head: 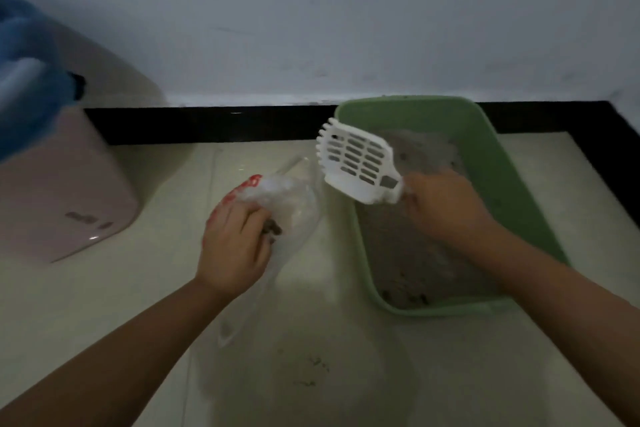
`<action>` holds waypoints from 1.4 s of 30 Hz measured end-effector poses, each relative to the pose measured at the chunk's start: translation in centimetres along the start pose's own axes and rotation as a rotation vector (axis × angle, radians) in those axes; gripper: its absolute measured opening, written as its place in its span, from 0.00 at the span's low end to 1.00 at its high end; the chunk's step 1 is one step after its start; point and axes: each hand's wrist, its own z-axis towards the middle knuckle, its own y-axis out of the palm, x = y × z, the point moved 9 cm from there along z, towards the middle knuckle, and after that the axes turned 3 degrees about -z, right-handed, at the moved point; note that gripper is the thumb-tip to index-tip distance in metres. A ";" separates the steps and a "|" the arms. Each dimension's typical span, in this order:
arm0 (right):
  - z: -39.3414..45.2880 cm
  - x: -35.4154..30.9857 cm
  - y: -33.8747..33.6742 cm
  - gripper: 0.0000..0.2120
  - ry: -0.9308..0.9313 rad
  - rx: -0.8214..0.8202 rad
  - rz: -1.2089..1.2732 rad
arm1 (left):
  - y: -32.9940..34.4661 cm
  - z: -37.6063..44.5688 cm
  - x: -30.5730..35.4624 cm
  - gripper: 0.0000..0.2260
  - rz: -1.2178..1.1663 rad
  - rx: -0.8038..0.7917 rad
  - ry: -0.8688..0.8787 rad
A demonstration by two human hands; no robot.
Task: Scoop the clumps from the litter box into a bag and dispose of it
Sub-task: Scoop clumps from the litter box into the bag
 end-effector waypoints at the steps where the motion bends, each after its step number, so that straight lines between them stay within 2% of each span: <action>1: -0.6 2.5 0.2 0.15 0.062 -0.043 -0.018 | 0.5 1.0 2.3 0.12 -0.030 0.007 0.099; 5: -3.9 11.9 3.1 0.13 0.382 -0.248 -0.070 | 3.8 3.1 10.2 0.11 -0.118 -0.058 0.450; 7: -5.6 14.1 5.1 0.04 0.379 -0.326 -0.164 | 5.4 3.2 12.5 0.12 -0.159 -0.096 0.544; 9: -6.7 15.2 6.2 0.12 0.318 -0.370 -0.275 | 6.9 3.0 13.6 0.18 -0.173 -0.133 0.587; 11: -7.3 16.0 6.7 0.13 0.285 -0.397 -0.337 | 7.8 3.0 13.5 0.23 -0.177 -0.172 0.590; 12: -7.5 16.4 6.8 0.11 0.278 -0.401 -0.334 | 8.2 2.9 13.2 0.24 -0.174 -0.189 0.593; 14: -7.8 17.1 7.1 0.12 0.308 -0.460 -0.276 | 8.6 2.6 12.8 0.27 -0.141 -0.195 0.622; 18: -8.3 17.2 8.5 0.14 0.307 -0.495 -0.267 | 9.1 2.7 12.3 0.29 -0.131 -0.191 0.647; 21: -8.0 16.5 9.9 0.13 0.223 -0.431 -0.296 | 9.5 3.2 12.5 0.26 -0.122 -0.191 0.654; 24: -7.5 15.3 10.3 0.10 0.152 -0.339 -0.351 | 10.0 3.9 13.4 0.17 -0.077 -0.195 0.684; 26: -6.9 14.8 9.9 0.09 0.158 -0.262 -0.339 | 10.4 4.1 13.7 0.14 -0.057 -0.210 0.696; 30: -6.7 14.2 11.6 0.14 0.166 -0.373 -0.261 | 11.0 4.0 13.5 0.13 -0.063 -0.221 0.692; 32: -6.7 14.0 11.5 0.14 0.133 -0.368 -0.256 | 11.1 4.0 13.5 0.13 -0.066 -0.212 0.688; 35: -7.4 14.0 11.8 0.17 0.071 -0.460 -0.245 | 10.9 3.9 13.6 0.12 -0.080 -0.193 0.696; 42: -7.0 14.4 11.1 0.24 0.033 -0.422 -0.330 | 10.7 3.9 13.8 0.11 -0.089 -0.191 0.691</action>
